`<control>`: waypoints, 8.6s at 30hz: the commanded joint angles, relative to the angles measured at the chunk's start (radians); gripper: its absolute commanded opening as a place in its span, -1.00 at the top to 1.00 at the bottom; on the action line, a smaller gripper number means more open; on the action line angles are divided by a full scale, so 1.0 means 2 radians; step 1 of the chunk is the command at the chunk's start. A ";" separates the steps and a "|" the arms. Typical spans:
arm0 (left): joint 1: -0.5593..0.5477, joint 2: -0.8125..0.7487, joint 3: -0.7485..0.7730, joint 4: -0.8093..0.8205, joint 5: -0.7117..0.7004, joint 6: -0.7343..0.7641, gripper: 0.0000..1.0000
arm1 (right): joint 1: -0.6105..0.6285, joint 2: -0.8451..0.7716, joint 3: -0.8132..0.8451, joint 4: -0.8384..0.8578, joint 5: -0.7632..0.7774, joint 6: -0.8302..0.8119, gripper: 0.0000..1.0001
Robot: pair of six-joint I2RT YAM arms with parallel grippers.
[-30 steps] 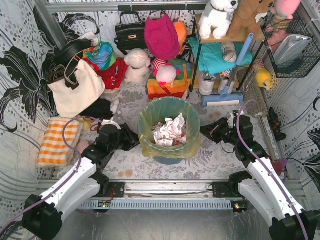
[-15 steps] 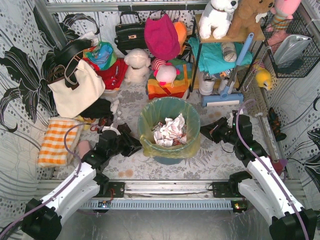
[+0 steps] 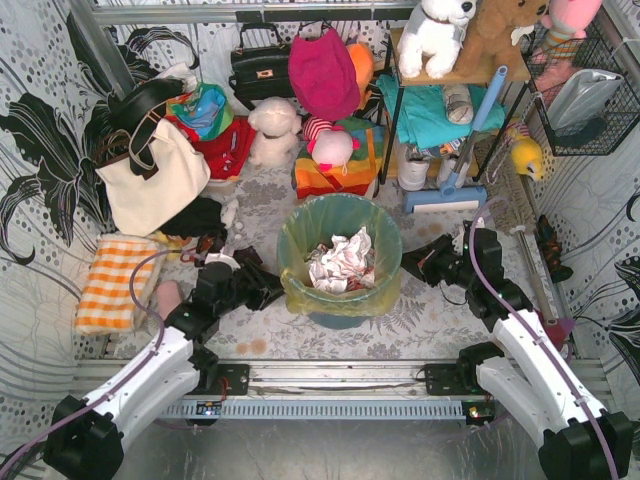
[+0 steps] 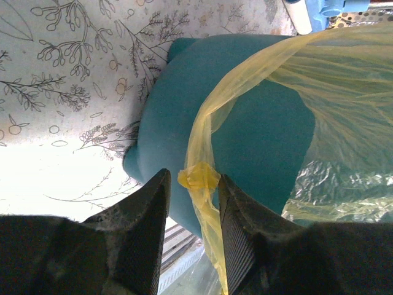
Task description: Tie the trash bag
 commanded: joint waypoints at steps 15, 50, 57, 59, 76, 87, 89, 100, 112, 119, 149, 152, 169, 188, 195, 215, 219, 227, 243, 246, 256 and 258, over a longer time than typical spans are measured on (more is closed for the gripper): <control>-0.001 -0.008 -0.025 0.077 0.002 -0.038 0.37 | -0.001 -0.005 0.010 0.012 -0.003 -0.003 1.00; -0.001 -0.088 0.177 -0.114 -0.102 0.101 1.00 | -0.002 -0.070 0.064 0.009 0.063 -0.068 1.00; -0.001 -0.091 0.190 -0.115 -0.106 0.110 1.00 | -0.001 -0.101 0.076 -0.095 0.123 -0.069 1.00; -0.001 -0.091 0.192 -0.117 -0.107 0.109 1.00 | -0.001 -0.111 0.078 -0.118 0.138 -0.063 1.00; -0.001 -0.090 0.238 -0.128 -0.121 0.135 1.00 | -0.001 -0.127 0.085 -0.002 0.104 -0.089 1.00; -0.001 -0.075 0.294 -0.133 -0.117 0.162 1.00 | -0.002 -0.091 0.133 0.077 0.054 -0.128 1.00; -0.001 -0.074 0.298 -0.130 -0.116 0.165 1.00 | -0.001 -0.087 0.140 0.084 0.046 -0.133 1.00; -0.001 -0.055 0.303 -0.141 -0.118 0.182 1.00 | -0.001 -0.053 0.187 -0.029 0.077 -0.150 1.00; 0.000 -0.031 0.298 -0.149 -0.095 0.184 1.00 | -0.002 -0.025 0.123 -0.128 0.050 -0.134 0.03; 0.000 -0.028 0.299 -0.147 -0.089 0.182 1.00 | -0.001 -0.019 0.091 -0.089 0.013 -0.120 0.08; -0.001 -0.008 0.348 -0.111 -0.004 0.217 1.00 | -0.001 -0.048 0.142 0.082 -0.064 -0.130 1.00; -0.001 -0.006 0.345 -0.091 0.010 0.220 1.00 | -0.001 -0.033 0.150 0.116 -0.085 -0.120 1.00; -0.001 0.047 0.384 -0.033 0.021 0.247 1.00 | -0.001 0.051 0.188 0.269 -0.161 -0.076 1.00; -0.001 0.068 0.435 -0.146 -0.081 0.259 1.00 | -0.001 0.053 0.180 0.342 -0.170 -0.044 1.00; 0.000 0.076 0.461 -0.221 -0.088 0.248 0.82 | -0.001 0.049 0.180 0.331 -0.167 -0.047 1.00; 0.000 0.062 0.364 -0.328 0.006 0.176 -0.12 | -0.001 0.044 0.182 0.306 -0.157 -0.059 1.00; -0.001 0.065 0.352 -0.320 0.015 0.179 -0.16 | -0.001 0.044 0.182 0.304 -0.154 -0.060 1.00; -0.001 0.073 0.317 -0.304 0.040 0.178 -0.07 | -0.001 0.047 0.180 0.304 -0.153 -0.059 1.00; -0.001 0.083 0.432 -0.359 -0.024 0.223 1.00 | -0.001 0.020 0.179 0.256 -0.109 -0.091 1.00; 0.000 0.105 0.467 -0.360 -0.034 0.239 1.00 | -0.001 0.005 0.183 0.235 -0.092 -0.105 1.00; 0.012 0.204 0.566 -0.302 0.002 0.293 1.00 | -0.001 -0.025 0.198 0.206 -0.067 -0.126 1.00; 0.023 0.222 0.582 -0.291 0.015 0.306 1.00 | -0.001 -0.026 0.198 0.208 -0.062 -0.128 1.00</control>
